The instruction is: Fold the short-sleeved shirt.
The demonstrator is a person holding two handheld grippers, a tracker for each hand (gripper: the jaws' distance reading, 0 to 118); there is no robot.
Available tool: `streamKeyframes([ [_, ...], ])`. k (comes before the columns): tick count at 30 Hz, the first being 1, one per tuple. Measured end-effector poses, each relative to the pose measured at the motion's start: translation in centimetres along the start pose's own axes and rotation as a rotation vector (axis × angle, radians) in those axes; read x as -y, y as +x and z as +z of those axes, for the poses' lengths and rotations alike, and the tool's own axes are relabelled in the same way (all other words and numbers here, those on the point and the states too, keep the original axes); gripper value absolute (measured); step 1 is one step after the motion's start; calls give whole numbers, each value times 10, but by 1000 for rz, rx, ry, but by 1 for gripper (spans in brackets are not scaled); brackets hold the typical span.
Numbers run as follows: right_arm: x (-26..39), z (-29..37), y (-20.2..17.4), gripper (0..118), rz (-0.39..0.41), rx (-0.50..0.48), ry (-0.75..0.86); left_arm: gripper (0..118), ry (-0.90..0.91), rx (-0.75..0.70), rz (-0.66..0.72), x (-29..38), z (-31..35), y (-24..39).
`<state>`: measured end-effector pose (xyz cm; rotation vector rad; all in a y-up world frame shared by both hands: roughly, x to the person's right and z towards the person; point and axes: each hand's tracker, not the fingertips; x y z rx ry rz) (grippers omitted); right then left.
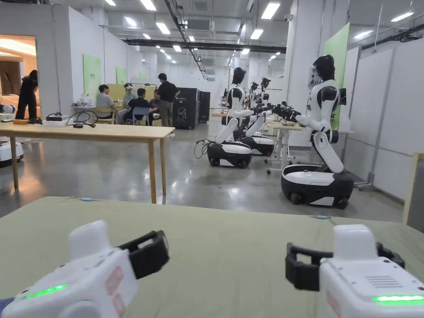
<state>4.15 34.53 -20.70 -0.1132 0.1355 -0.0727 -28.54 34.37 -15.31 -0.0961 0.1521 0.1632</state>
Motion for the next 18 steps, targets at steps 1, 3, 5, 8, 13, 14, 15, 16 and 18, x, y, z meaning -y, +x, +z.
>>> streamKeyframes([
  [1, 0, 0, 5, 118, -53, 8, 4, 118, 21, -37, -109, -1, -1, 9],
  [3, 2, -1, 9, 118, -53, 30, 10, 118, 26, -41, -256, 1, -4, 27],
  [5, 3, 0, 8, 118, -11, 65, 10, 118, 30, -29, -312, 3, -4, 33],
  [8, 7, 2, 1, 118, 90, 83, 15, 118, 29, -30, -270, 2, -4, 35],
  [13, 11, 3, -3, 118, 168, 113, 15, 118, 1, -9, -168, -4, -5, 22],
  [14, 11, 3, -3, 118, 173, 109, 18, 118, 0, -6, -166, -4, -5, 21],
  [15, 12, 1, -3, 118, 180, 109, 24, 118, -6, -4, -161, -4, -5, 20],
  [16, 12, 1, -4, 118, 194, 113, 21, 117, -14, -4, -161, -3, -5, 20],
  [18, 12, 1, -7, 118, 213, 128, 19, 107, -28, 4, -164, -2, -7, 21],
])
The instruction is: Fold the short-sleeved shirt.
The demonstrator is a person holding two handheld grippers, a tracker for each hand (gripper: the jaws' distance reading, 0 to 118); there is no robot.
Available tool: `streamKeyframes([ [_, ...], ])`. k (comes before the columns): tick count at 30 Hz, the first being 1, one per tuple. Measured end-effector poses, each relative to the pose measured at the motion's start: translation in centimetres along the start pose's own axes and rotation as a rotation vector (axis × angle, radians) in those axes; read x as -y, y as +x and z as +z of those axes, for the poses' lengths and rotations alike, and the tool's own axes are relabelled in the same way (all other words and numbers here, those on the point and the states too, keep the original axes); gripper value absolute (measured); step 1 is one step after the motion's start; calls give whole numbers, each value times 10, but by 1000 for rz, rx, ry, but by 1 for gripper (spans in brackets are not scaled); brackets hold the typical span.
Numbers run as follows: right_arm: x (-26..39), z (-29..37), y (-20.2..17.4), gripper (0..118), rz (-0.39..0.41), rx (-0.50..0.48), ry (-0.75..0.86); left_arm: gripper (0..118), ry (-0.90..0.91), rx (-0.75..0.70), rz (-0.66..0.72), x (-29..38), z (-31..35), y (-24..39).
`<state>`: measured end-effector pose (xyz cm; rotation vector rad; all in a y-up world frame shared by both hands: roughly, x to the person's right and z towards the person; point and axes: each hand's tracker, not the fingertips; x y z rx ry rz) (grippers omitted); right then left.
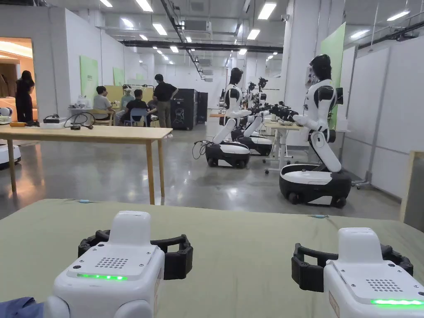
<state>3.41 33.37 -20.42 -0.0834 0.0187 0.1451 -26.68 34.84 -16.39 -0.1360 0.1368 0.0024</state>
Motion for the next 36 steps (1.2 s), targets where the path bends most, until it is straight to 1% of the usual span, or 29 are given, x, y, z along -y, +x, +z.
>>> streamKeyframes([
  [1, 0, 0, -1, 118, 2, 15, -9, 107, -2, -3, -3, 1, -1, 0],
  [3, 0, 3, -1, 115, -14, 9, -5, 96, -12, 0, -1, 2, 0, 1],
  [4, 0, 4, -2, 89, -16, 10, -9, 49, -16, -3, 1, 2, -1, 1],
  [5, 1, 4, -3, 41, -8, 24, -16, 5, -24, -8, 7, 3, -5, 1],
  [6, 3, 1, -3, 1, -9, 48, -17, 0, -16, -23, 25, 6, -6, 0],
  [7, 6, 1, -3, 1, -19, 44, -11, 0, -29, -7, 17, 4, -6, 1],
  [9, 6, 0, -1, 1, -39, 4, -46, 0, -31, 4, 12, 6, -6, 2],
  [10, 7, -1, -1, 1, -42, 15, -38, 0, -28, 5, 6, 6, -7, 2],
  [13, 7, 0, 0, 1, -43, 30, -40, 0, -38, 24, 3, 6, -6, 1],
  [16, 7, -2, -3, 1, -31, 36, -49, 0, -48, 9, -4, 10, -4, -6],
  [19, 8, -6, -17, 1, -18, 16, -58, 0, -64, -36, -3, 13, 3, -32],
  [22, 10, -11, -54, 1, -18, -101, -70, 0, -80, -144, 19, 18, 19, -76],
  [24, 10, -15, -90, 1, -22, -190, -64, 0, -94, -221, 36, 18, 34, -111],
  [27, 5, -18, -146, 1, -12, -300, -47, 0, -77, -336, 46, 19, 61, -157],
  [30, -3, -17, -196, 1, -30, -414, -34, 0, -64, -452, 51, 18, 89, -195],
  [33, -9, -12, -239, 1, -31, -510, -26, 0, -61, -527, 73, 17, 113, -224],
  [36, -11, -4, -272, 1, -30, -579, -21, 0, -64, -598, 66, 19, 130, -243],
])
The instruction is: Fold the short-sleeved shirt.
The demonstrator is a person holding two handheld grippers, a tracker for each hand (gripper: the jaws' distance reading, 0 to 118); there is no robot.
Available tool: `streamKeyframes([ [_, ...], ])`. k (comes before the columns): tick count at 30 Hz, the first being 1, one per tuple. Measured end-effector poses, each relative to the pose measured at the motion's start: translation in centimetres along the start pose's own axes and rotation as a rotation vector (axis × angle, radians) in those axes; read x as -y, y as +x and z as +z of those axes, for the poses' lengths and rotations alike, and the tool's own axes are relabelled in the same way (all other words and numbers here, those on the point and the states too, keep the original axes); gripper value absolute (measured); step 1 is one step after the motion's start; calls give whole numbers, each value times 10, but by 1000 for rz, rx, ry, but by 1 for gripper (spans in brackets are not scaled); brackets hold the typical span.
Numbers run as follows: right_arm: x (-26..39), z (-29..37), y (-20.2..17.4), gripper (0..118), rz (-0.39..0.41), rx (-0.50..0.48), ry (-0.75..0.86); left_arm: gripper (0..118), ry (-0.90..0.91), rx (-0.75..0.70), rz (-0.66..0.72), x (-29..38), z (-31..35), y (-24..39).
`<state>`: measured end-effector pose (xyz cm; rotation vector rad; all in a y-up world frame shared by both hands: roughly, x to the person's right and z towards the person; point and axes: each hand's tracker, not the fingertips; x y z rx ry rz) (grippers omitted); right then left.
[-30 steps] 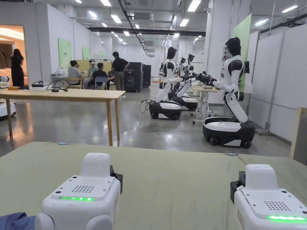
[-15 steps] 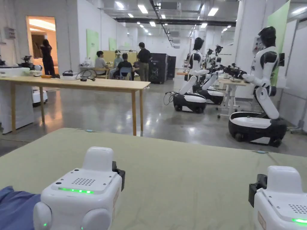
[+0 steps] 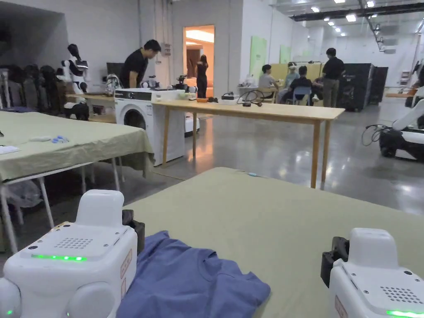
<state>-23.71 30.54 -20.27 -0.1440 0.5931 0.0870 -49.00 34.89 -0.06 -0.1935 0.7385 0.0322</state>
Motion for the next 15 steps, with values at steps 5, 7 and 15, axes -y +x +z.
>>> streamKeyframes([
  [5, 3, -11, -32, 1, 0, -77, -16, 0, -21, -40, 10, 6, -1, -24],
  [7, 6, -13, -38, 1, 7, -94, -21, 0, -34, -50, -4, 11, -8, -26],
  [15, 17, -19, -25, 1, 9, -70, -58, 0, -131, 29, -4, 31, -56, -9],
])
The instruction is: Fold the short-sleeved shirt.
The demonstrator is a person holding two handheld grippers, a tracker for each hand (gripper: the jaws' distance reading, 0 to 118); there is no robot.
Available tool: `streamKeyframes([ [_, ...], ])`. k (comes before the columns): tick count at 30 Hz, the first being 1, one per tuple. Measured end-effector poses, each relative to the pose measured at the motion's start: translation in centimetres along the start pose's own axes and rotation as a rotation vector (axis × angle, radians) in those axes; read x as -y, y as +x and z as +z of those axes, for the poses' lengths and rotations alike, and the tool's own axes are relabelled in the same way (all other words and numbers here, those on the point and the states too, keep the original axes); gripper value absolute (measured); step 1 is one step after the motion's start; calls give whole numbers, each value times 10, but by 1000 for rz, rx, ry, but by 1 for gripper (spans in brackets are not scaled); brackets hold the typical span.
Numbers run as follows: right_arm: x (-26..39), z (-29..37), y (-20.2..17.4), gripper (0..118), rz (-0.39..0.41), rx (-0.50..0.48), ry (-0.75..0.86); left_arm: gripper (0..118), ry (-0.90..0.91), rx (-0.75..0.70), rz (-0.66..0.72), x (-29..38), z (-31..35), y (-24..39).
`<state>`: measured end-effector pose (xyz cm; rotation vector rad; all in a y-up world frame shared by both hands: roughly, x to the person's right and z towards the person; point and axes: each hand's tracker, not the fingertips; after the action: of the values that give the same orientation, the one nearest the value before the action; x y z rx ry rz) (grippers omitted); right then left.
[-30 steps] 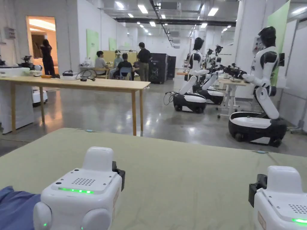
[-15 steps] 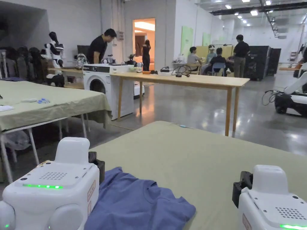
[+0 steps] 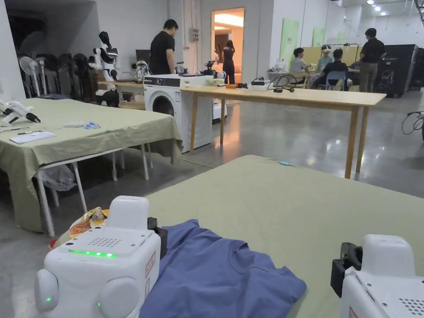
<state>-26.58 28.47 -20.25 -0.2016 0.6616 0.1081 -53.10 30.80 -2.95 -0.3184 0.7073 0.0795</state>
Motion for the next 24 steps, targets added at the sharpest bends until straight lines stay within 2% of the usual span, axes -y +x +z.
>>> streamKeyframes([
  [6, 29, -1, 22, 1, 8, 52, -71, 0, -183, 125, -7, 28, -80, 34],
  [9, 49, 0, 33, 1, 3, 78, -137, 1, -280, 153, -72, 48, -125, 53],
  [12, 68, 1, 43, 1, -13, 88, -185, 3, -393, 210, -46, 63, -160, 64],
  [13, 74, 2, 46, 1, -13, 99, -198, 13, -430, 231, -27, 67, -169, 66],
  [14, 79, 2, 49, 1, -18, 106, -205, 37, -483, 260, -14, 70, -180, 68],
  [16, 86, 3, 55, 1, -29, 115, -229, 118, -585, 297, -1, 82, -199, 71],
  [17, 89, 5, 58, 1, -44, 121, -236, 113, -504, 301, -48, 83, -202, 73],
  [19, 95, 9, 62, 1, -50, 125, -249, 110, -593, 225, -98, 97, -209, 79],
  [22, 102, 20, 69, 1, -58, 148, -262, 108, -664, 221, -126, 112, -222, 91],
  [24, 105, 29, 77, 1, -72, 154, -274, 99, -695, 181, -150, 119, -227, 97],
])
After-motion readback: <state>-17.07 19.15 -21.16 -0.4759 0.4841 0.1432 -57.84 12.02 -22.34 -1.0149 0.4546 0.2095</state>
